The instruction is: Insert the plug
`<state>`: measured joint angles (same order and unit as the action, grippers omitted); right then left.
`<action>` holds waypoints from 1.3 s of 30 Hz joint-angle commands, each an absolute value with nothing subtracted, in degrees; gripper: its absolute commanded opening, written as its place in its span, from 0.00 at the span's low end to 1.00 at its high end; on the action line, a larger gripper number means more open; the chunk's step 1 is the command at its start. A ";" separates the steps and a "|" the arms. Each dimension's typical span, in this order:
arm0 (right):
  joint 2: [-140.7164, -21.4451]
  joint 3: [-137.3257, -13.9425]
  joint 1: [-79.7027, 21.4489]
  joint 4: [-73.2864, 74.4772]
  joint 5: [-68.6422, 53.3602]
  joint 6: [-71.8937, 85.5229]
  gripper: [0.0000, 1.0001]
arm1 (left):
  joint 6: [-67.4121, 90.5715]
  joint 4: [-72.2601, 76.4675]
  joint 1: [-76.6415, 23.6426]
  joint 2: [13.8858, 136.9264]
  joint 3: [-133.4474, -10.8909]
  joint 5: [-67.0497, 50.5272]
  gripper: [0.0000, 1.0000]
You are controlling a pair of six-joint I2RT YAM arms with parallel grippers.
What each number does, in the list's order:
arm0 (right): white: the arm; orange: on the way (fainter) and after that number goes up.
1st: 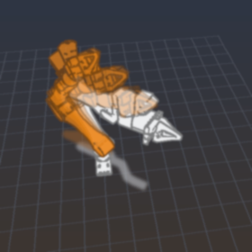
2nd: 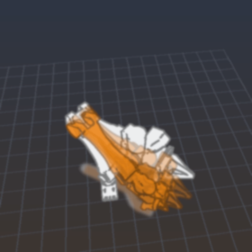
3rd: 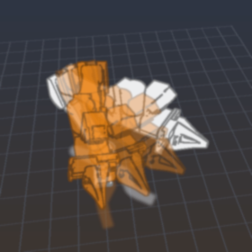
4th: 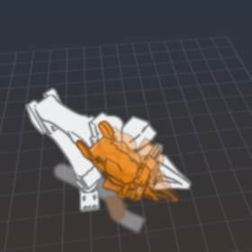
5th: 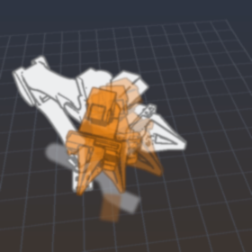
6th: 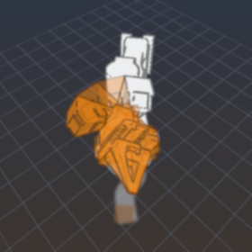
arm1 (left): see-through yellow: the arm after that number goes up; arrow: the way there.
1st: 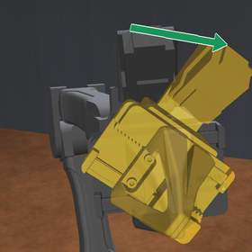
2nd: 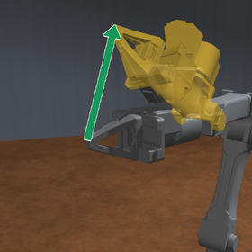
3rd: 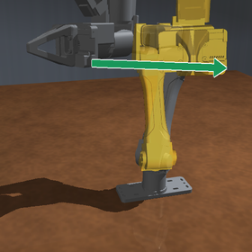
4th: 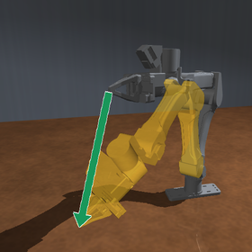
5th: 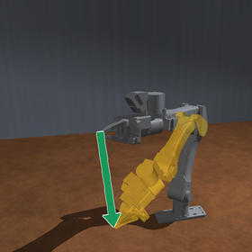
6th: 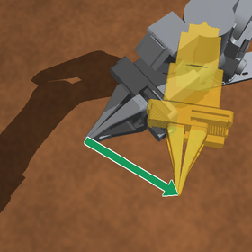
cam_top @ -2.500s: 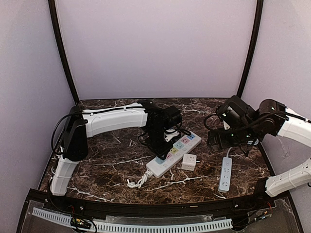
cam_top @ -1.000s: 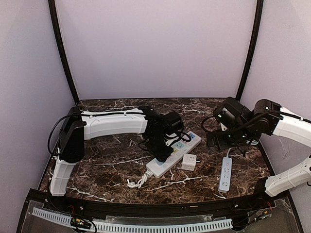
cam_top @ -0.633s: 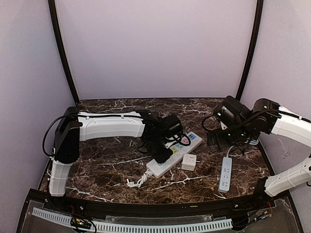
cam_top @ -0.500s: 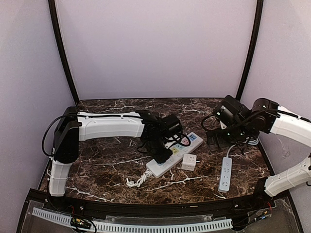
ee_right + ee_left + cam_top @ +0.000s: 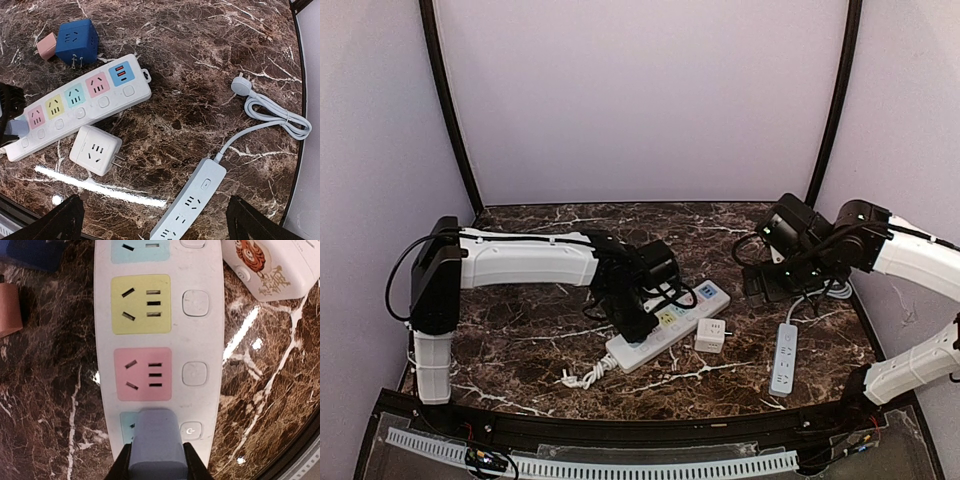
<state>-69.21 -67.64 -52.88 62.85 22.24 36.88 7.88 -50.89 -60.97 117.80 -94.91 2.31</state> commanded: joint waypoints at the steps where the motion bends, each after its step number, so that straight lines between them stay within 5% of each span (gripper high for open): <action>1: -69.34 -68.41 -52.42 61.75 21.97 36.75 0.99 | 8.67 -60.48 -59.76 116.40 -87.59 1.95 0.01; 26: -70.75 -69.89 -52.03 61.17 21.97 34.66 0.99 | 12.00 -53.02 -59.59 109.51 -73.61 4.21 0.05; 39: -70.49 -70.56 -51.42 61.35 22.22 33.42 0.99 | 11.03 -54.97 -59.59 107.26 -78.65 4.72 0.49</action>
